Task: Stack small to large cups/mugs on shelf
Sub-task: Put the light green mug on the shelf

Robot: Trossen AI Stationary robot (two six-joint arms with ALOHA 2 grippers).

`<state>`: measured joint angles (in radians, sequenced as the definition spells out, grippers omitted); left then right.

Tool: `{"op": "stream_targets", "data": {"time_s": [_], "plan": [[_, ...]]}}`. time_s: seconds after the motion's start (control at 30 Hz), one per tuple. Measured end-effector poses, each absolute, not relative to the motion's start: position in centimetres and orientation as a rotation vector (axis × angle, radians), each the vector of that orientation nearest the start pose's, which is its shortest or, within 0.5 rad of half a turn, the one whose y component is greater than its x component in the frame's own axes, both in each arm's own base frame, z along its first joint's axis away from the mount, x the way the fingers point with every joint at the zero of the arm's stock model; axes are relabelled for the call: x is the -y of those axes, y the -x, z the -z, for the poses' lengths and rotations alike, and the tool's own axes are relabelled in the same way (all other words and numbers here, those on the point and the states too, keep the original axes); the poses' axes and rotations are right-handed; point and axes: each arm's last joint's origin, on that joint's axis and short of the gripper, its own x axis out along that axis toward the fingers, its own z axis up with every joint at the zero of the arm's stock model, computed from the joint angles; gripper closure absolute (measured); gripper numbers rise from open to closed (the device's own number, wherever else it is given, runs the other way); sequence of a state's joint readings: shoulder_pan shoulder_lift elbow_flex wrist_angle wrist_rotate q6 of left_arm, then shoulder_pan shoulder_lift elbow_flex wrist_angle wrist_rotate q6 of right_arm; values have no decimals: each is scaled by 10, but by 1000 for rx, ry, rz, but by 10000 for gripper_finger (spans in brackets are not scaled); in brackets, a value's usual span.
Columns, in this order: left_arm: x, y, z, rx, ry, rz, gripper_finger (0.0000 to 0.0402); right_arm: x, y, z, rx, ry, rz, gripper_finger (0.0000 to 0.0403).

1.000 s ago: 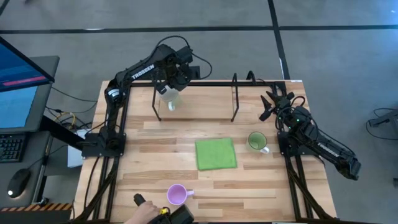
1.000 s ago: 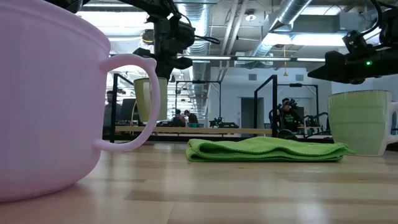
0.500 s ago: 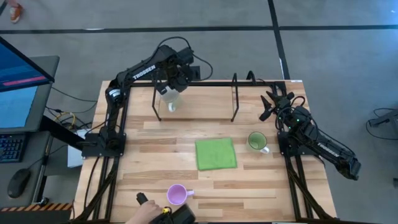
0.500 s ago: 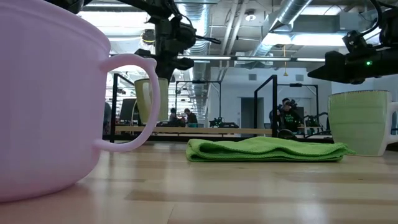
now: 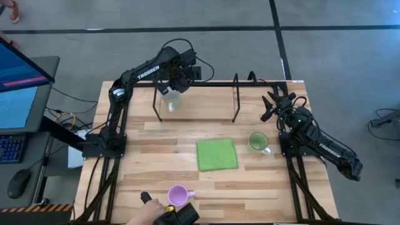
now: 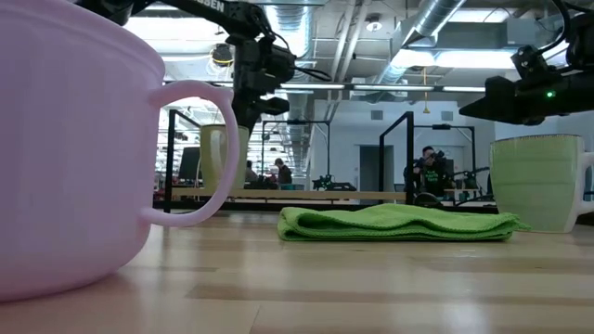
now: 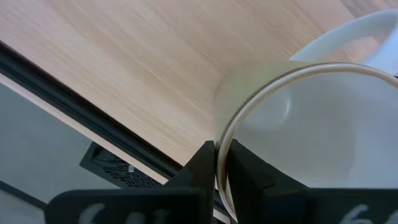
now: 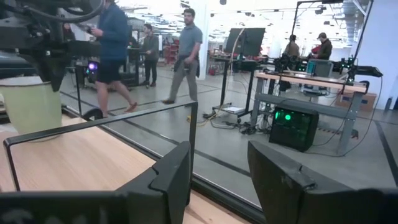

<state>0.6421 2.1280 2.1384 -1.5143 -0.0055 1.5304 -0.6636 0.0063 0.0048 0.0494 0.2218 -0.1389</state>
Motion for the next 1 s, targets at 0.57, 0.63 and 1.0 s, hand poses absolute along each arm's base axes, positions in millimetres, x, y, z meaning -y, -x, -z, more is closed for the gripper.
{"op": "stream_targets", "data": {"time_s": [0.57,0.63,1.0], "plan": [[-248,-335,-294,-1401,-666,516,373,65,-72,-169,-15,143,888,219],[-248,-335,-294,-1395,-678,515,373,65,-72,-169,-15,143,888,219],[-248,-335,-294,-1390,-792,604,373,65,-72,-169,-14,142,887,219]]}}
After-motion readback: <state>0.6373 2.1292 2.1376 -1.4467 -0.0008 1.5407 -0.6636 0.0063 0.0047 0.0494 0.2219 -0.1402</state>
